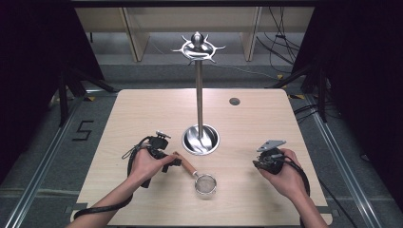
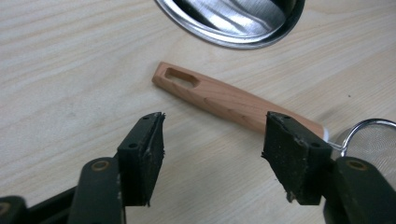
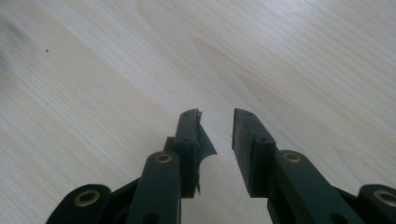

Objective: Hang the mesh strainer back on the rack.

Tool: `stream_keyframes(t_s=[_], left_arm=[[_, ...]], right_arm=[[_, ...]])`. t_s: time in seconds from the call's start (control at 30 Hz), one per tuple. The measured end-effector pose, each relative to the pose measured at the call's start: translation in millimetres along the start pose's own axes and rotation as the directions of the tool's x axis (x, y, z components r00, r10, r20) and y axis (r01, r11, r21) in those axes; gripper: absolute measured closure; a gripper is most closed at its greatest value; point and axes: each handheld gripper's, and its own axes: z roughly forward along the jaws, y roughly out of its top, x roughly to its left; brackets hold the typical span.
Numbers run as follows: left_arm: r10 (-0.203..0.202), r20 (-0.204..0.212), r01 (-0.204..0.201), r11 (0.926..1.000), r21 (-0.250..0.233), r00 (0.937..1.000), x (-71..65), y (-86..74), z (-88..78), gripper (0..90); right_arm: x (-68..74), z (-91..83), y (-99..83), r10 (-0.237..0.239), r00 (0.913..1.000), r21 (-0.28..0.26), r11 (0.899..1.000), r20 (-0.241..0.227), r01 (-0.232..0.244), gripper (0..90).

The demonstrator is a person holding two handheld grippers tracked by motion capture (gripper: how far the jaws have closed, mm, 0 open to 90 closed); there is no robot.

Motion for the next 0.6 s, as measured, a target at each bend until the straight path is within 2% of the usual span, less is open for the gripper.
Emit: stream_keyframes(t_s=[0.07,0.1,0.13,0.2,0.33,0.37,0.43,0.6], left_arm=[[-0.053,0.0,0.053,0.9986,0.009,0.9986,-6.6,1.7,-1.3,36.2],[-0.072,-0.003,0.072,0.9974,-0.001,0.9974,-10.1,2.5,-0.4,36.2],[-0.072,-0.007,0.072,0.9973,-0.011,0.9974,-11.8,2.2,1.2,35.9],[-0.07,-0.023,0.07,0.9975,0.006,0.9973,-15.5,4.5,3.8,34.3],[-0.126,-0.025,0.126,0.992,-0.003,0.9917,-24.3,8.7,11.7,32.9],[-0.116,-0.029,0.116,0.9932,-0.007,0.9928,-24.4,9.7,13.0,32.9],[-0.143,-0.022,0.142,0.9897,-0.014,0.9895,-26.0,10.6,16.2,31.2],[-0.147,-0.038,0.147,0.9891,0.0,0.9884,-29.1,8.9,20.4,30.0]], right_arm=[[0.0,0.9,2.6,-0.001,1.0,-0.005,1.0,-0.004,0.001,71.4],[0.1,1.3,3.1,0.002,1.0,-0.001,1.0,-0.009,-0.002,71.1],[-0.3,2.3,3.9,0.0,1.0,-0.004,1.0,-0.01,0.0,70.7],[-0.9,3.8,4.0,-0.003,0.9999,-0.009,1.0,-0.013,0.003,70.4],[-1.3,2.3,1.9,0.007,0.9999,-0.008,1.0,-0.016,-0.007,69.6],[-0.9,1.1,1.9,0.02,0.9996,-0.003,1.0,-0.02,-0.02,69.4],[-0.6,0.7,1.3,0.022,0.9996,-0.003,1.0,-0.019,-0.022,69.0],[1.5,3.5,2.0,0.01,0.9998,0.008,1.0,-0.018,-0.01,68.1]])
